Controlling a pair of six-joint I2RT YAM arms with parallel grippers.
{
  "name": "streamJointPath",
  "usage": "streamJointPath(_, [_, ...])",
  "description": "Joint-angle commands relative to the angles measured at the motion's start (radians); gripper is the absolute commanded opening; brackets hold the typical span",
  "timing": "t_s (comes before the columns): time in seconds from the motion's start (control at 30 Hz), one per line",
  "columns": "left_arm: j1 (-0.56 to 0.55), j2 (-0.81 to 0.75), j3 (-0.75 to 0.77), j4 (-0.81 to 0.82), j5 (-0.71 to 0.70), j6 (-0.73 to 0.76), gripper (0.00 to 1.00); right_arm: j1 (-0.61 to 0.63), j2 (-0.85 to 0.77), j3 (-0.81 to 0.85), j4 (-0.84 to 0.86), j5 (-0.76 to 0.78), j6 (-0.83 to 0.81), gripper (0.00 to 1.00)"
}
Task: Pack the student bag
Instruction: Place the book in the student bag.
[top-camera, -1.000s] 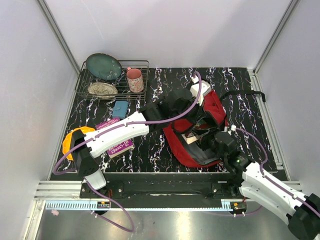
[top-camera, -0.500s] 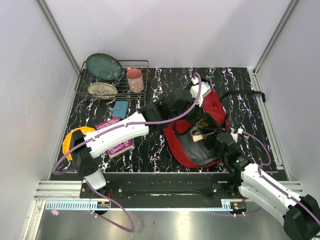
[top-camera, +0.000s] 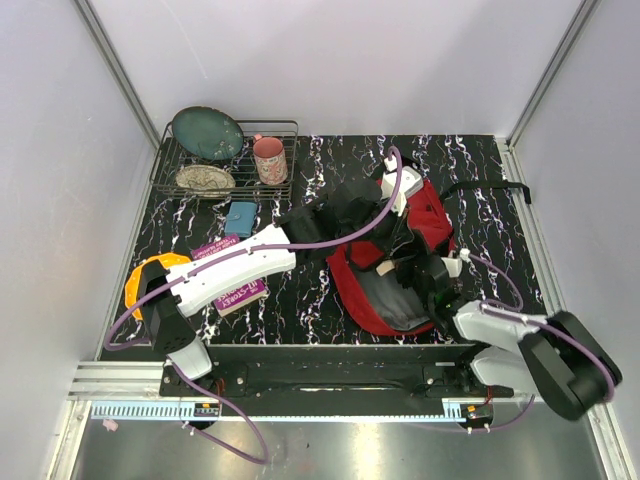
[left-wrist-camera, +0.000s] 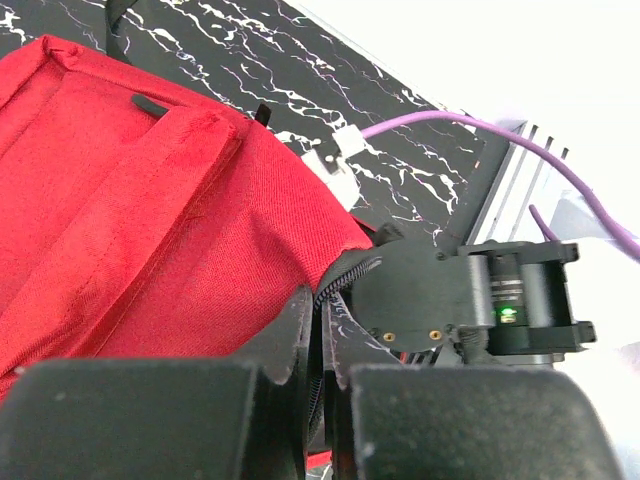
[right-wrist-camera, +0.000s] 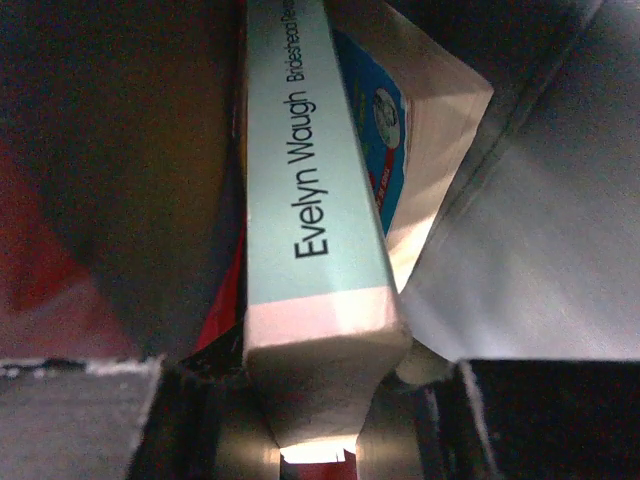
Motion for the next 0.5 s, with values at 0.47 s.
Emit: streamJointPath(0.47, [0.005, -0.092, -0.003, 0.088, 0.037, -0.013, 0.00, -0.004, 0.290, 0.144, 0.390, -0.132, -0.263, 0.00])
